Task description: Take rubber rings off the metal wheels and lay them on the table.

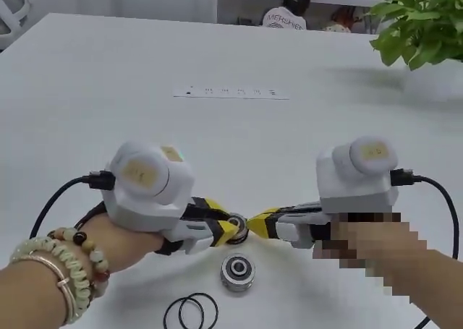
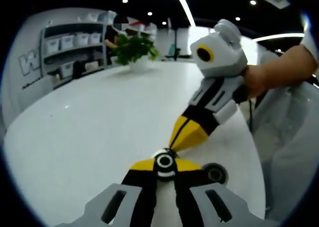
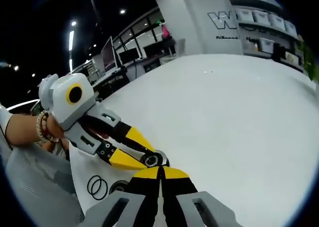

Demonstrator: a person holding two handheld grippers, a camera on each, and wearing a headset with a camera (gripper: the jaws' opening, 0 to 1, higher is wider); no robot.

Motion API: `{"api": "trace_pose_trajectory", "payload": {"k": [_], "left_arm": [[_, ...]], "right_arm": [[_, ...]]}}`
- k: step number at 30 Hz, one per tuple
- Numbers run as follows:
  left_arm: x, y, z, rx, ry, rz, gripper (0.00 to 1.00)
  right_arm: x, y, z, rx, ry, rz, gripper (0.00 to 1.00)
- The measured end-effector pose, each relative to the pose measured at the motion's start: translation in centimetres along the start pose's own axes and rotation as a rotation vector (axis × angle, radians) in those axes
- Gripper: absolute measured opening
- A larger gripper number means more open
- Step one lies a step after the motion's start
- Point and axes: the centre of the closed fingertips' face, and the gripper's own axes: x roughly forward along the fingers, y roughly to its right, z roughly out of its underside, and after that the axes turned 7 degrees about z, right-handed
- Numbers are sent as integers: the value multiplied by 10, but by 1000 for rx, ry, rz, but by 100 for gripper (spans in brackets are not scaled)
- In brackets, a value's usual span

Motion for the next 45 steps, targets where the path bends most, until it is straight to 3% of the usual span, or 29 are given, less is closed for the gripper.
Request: {"api": "trace_pose_trajectory", "payload": {"k": [45], "left_arm": [[0,0,0,42,-18,-6,13]], "right_arm": [[2,-5,-4,-60,-12,2,0]]}}
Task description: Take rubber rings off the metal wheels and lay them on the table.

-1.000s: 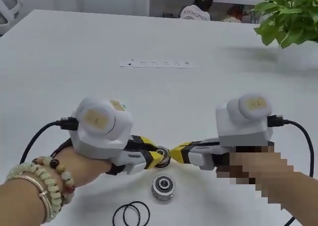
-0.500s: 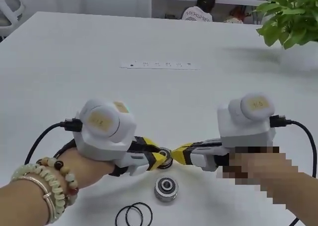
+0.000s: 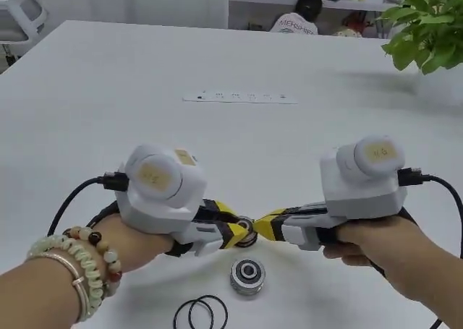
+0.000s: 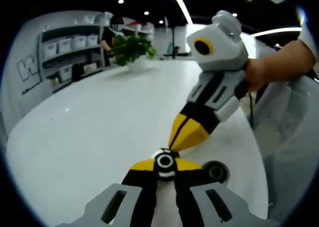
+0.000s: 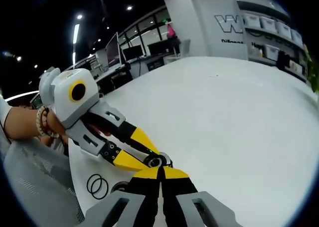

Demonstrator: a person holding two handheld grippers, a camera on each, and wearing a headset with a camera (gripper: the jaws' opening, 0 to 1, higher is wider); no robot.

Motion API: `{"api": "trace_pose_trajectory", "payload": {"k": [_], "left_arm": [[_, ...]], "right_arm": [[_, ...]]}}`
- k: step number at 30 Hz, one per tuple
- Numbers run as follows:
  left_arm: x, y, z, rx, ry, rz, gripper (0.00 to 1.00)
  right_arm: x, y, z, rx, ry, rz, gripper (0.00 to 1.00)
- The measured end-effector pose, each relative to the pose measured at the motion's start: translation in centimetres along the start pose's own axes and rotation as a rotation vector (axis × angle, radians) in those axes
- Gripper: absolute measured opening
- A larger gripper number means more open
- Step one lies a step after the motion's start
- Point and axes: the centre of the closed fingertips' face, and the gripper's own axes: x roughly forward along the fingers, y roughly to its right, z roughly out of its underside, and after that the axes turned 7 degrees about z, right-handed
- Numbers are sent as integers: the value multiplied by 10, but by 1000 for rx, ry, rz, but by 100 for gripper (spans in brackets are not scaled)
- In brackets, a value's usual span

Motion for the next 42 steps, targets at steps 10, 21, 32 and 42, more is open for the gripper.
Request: {"api": "trace_pose_trajectory", "payload": {"k": [10,21,32,42], "left_arm": [[1,1,0,12,-6,0,13],[1,0,0,12,-6,-1,13],[1,1,-1,-21,20,0,14],[1,2,-2,-53,11,20,16]], "right_arm": [[1,-1,0,-4,-2,-3,0],[1,-7,-4,-23,12,-22,0],[-4,-12,-19,28,76,-61,0],[-2,-5,-9,-9,22,-32,0]]}}
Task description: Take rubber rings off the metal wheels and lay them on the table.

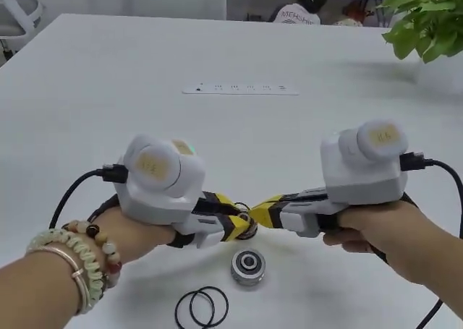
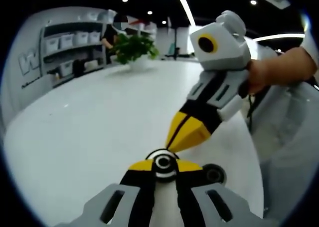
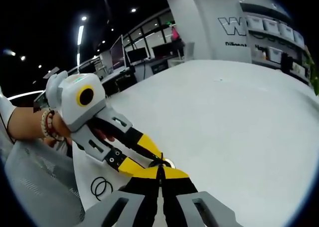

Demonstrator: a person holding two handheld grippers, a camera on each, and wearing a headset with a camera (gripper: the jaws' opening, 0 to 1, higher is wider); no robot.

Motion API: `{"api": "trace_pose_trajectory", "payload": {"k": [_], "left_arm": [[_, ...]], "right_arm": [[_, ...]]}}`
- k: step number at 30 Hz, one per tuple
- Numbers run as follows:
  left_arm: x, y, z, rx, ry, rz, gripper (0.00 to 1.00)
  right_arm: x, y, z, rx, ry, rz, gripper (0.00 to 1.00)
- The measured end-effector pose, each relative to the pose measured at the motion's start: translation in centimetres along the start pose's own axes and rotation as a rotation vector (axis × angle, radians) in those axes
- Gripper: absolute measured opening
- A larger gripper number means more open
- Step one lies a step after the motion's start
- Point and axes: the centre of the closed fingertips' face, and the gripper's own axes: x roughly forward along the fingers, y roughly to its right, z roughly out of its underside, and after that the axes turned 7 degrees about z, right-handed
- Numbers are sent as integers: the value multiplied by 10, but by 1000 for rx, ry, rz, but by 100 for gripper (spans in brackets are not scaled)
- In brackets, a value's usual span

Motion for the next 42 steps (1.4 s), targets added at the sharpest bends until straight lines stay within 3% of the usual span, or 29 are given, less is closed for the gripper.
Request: {"api": "trace_pose_trajectory", "payload": {"k": [5,7,8,10,11,16,24,27,32,42], "left_arm": [[-5,4,1,-3,-25,22,19],[-9,10,0,-2,-32,58,22],[-10,19,0,-19,-40,118,24],[-12,28,-1,-25,-41,172,27],[-14,29,-1,-13,-48,176,27],[-28,30,-5,36,-68,164,34],[-64,27,-16,71,-39,127,43],[-81,26,-18,76,-32,102,46],[-115,36,-22,75,-4,75,53],[-181,44,-33,113,62,-65,59]], "right_arm": [[-2,0,-1,3,2,-4,0],[-3,0,-3,2,6,-4,0],[-3,0,-5,12,12,-5,0],[-4,-1,-6,32,14,-9,0],[-5,-2,-6,30,13,-9,0],[-10,-7,-13,21,36,-20,0],[-15,-11,-21,13,55,-29,0],[-18,-13,-26,18,66,-31,0],[-24,-15,-36,32,92,-33,0],[-38,-27,-56,35,144,-49,0]]}}
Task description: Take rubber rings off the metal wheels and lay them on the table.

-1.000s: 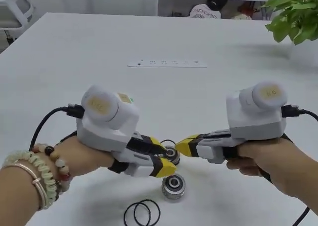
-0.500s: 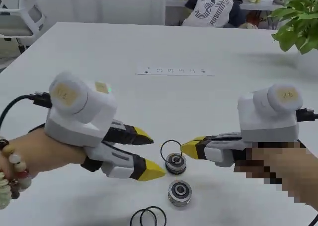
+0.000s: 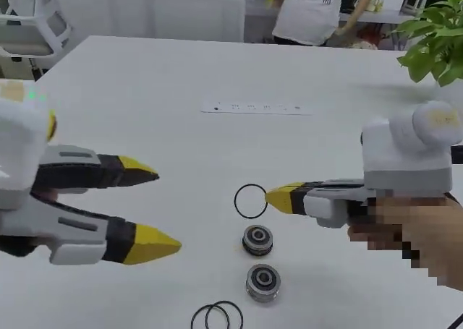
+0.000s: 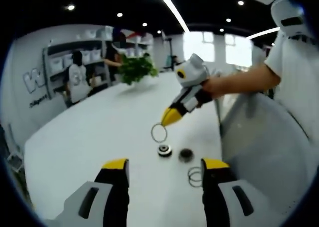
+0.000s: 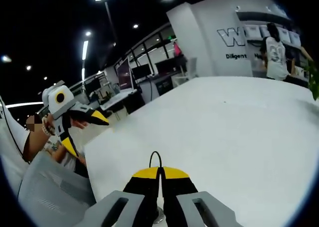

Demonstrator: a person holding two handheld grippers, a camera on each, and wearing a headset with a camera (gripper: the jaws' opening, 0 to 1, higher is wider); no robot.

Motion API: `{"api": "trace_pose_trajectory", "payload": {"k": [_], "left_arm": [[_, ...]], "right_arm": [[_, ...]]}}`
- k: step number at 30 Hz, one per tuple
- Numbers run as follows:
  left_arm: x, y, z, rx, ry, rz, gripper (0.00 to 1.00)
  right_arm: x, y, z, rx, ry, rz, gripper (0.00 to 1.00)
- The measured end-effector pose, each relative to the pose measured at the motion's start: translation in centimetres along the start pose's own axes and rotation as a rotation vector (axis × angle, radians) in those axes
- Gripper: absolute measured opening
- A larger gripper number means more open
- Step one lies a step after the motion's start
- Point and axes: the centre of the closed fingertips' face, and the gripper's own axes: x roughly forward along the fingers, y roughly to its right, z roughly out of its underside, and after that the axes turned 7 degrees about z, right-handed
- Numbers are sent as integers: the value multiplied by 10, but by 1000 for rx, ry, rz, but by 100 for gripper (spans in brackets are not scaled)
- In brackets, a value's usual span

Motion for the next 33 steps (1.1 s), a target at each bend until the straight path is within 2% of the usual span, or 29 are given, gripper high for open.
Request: {"api": "trace_pose_trajectory", "payload": {"k": [5,10,14,24,33], "left_arm": [[-20,5,4,-1,4,-40,60],[-33,13,24,-19,-27,-59,60],[-41,15,41,-46,-41,-93,61],[-50,25,70,-147,-15,-146,63],[-53,32,86,-197,-4,-170,65]], "right_arm": [[-5,-10,-7,-7,14,-14,0],[-8,-23,-12,-19,23,-38,0],[-10,-34,-14,-33,24,-58,0],[-10,-61,-12,-49,9,-124,0],[0,-83,-3,-60,-34,-180,0]]}}
